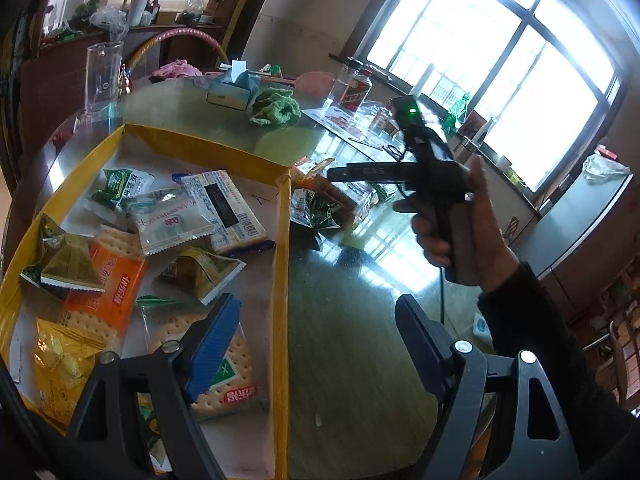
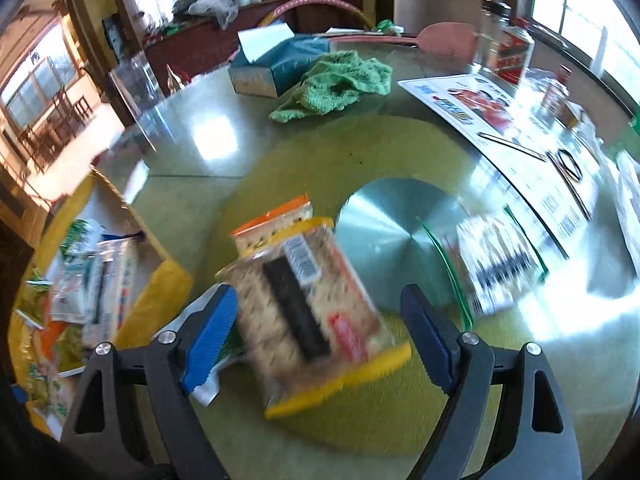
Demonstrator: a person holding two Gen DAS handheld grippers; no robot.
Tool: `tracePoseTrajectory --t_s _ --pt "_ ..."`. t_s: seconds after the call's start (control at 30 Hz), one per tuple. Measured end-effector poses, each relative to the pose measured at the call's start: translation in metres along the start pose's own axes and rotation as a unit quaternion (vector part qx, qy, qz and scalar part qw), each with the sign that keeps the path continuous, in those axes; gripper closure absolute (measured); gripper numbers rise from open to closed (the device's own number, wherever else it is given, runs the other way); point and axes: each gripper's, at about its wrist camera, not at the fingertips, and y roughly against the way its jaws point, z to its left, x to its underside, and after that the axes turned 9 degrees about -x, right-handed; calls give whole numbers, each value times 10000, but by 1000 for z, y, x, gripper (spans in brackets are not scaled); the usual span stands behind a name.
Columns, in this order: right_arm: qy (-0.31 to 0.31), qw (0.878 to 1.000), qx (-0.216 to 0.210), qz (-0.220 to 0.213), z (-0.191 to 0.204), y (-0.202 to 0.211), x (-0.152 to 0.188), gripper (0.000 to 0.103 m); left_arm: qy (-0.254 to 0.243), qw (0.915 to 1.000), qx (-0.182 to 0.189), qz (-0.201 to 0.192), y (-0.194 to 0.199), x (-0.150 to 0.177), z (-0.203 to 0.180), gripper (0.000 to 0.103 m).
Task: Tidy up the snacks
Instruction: 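Grasp the yellow-edged cracker pack with right gripper, then grasp the green-white bag with left gripper while right gripper holds the cracker pack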
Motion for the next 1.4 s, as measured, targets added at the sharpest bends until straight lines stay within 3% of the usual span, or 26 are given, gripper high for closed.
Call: tracePoseTrajectory --t_s 0.07,0.2,0.37,0.43,0.63,0.83,0.97,1.1,1.3,1.4 --pt "-103 9995 -288 18 -3 -6 -2 19 -1 10000 -47 9 -1 0 1 23" --pt "58 9987 -473 -163 4 1 7 19 -4 10000 -13 36 -2 1 1 23" --pt "365 9992 -130 11 18 -6 12 19 -75 9999 -20 89 -2 1 -5 23" --pt "279 9996 -26 2 15 -6 12 26 -108 9999 -18 37 1 3 -7 23" --pt "78 9998 -139 -121 7 9 31 30 -113 9999 -73 50 3 3 -11 23" --pt "-459 9976 -336 -404 3 48 78 32 -224 9995 -210 78 1 5 -20 23" --pt "-878 9945 -182 -536 2 75 124 33 -375 9988 -282 160 -5 4 -27 23" --pt "-1032 9927 287 -560 11 94 169 33 -702 9957 -304 527 -25 -5 -39 23" --pt "-1147 9869 1026 -492 17 104 208 33 -1248 9880 -410 806 -65 -29 -57 23" --pt "-1331 9833 1130 -506 13 105 217 33 -1507 9822 -539 985 -86 -40 -67 24"
